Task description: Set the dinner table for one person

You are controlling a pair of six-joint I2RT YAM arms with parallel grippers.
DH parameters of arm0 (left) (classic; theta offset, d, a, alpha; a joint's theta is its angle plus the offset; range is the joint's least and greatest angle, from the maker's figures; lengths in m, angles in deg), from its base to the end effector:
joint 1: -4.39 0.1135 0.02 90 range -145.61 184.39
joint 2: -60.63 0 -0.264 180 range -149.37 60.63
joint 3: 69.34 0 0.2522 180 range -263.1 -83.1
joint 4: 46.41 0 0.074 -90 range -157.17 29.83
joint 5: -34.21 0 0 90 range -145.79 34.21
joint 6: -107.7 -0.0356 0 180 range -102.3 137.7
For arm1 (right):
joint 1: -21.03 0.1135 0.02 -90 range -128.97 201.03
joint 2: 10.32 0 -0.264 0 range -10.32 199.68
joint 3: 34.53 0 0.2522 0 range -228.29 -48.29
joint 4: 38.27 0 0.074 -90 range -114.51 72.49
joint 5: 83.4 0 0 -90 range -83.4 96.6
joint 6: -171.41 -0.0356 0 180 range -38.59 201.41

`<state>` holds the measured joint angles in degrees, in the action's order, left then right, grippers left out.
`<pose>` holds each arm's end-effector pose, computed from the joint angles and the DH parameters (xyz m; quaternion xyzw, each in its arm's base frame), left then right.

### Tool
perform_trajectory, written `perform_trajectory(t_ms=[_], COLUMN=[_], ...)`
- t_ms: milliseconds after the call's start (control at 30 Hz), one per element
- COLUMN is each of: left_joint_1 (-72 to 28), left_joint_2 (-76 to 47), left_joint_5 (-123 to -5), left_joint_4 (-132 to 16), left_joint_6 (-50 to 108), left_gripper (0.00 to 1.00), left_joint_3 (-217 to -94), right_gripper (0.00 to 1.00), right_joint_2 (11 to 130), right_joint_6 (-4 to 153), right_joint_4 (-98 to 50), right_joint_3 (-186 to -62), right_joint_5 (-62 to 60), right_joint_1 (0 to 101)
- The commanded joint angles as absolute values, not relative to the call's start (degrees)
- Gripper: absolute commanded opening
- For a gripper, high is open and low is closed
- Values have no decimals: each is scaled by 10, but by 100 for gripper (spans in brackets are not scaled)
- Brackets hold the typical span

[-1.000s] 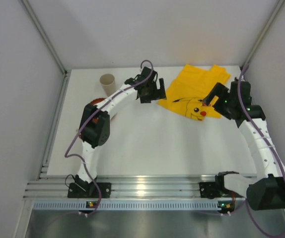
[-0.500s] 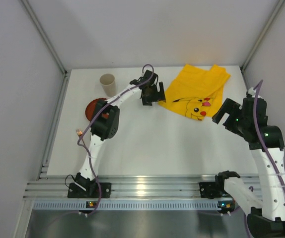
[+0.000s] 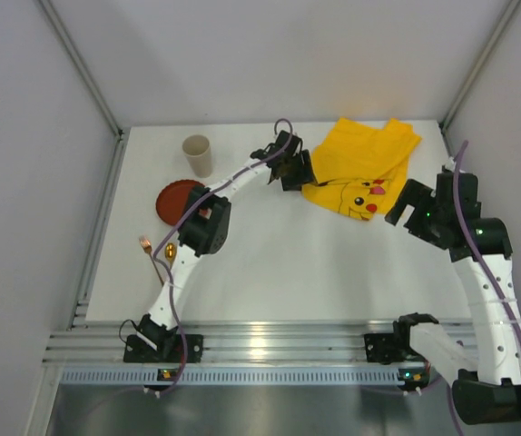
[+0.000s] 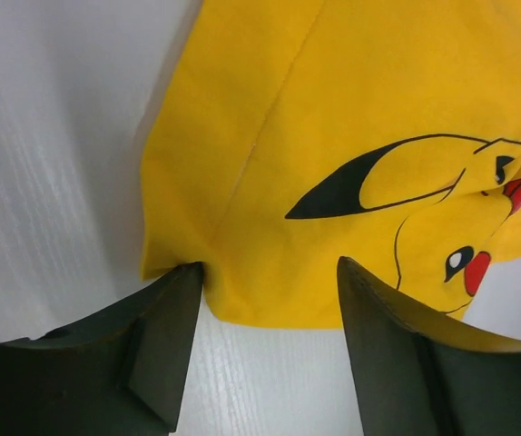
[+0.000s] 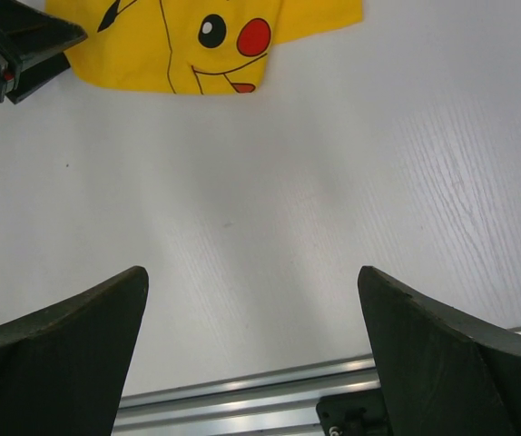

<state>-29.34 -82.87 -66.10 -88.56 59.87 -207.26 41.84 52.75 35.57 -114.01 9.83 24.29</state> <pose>0.4593 -0.3143 0.1653 -0.0360 0.9288 -0.2869 0.2316 0.1574 0.0070 0.3583 0.2143 0.9035 0.0766 0.3632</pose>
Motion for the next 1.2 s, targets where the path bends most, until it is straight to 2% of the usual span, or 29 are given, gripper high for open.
perform_trajectory(t_ms=[0,67,167,200,233,400,467,600,733,933,1000,1033,1067,1167], left_joint_1=[-287,-285,-284,-284,-284,-280,-280,-278,-278,-279,-280,-279,-280,-280], left_joint_2=[-872,-877,-882,-882,-882,-848,-799,-683,-569,-514,-503,-491,-486,-470], left_joint_5=[-655,-655,-657,-658,-661,-670,-654,-586,-543,-578,-585,-588,-590,-600], left_joint_4=[-898,-892,-888,-887,-887,-899,-901,-883,-873,-922,-934,-935,-937,-941], left_joint_6=[614,621,627,627,629,633,630,660,677,681,681,679,679,679], left_gripper=[60,54,34,8,0,0,0,0,0,0,0,0,0,0], left_joint_3=[-2100,-2101,-2101,-2101,-2102,-2099,-2077,-1936,-1819,-1730,-1704,-1694,-1685,-1659], right_gripper=[100,100,100,100,100,100,100,100,100,100,95,88,86,83], right_joint_2=[407,400,393,392,392,395,400,438,495,612,657,671,697,742], right_joint_6=[543,545,549,550,550,549,548,534,528,501,486,480,469,450], right_joint_4=[365,369,373,374,375,363,342,285,231,143,90,52,32,-24], right_joint_3=[-1147,-1141,-1133,-1131,-1127,-1116,-1109,-1068,-1059,-1033,-1008,-999,-981,-958], right_joint_5=[106,108,113,113,113,107,97,50,62,37,0,-14,-40,-58], right_joint_1=[245,246,246,246,246,246,246,245,244,230,231,231,231,233])
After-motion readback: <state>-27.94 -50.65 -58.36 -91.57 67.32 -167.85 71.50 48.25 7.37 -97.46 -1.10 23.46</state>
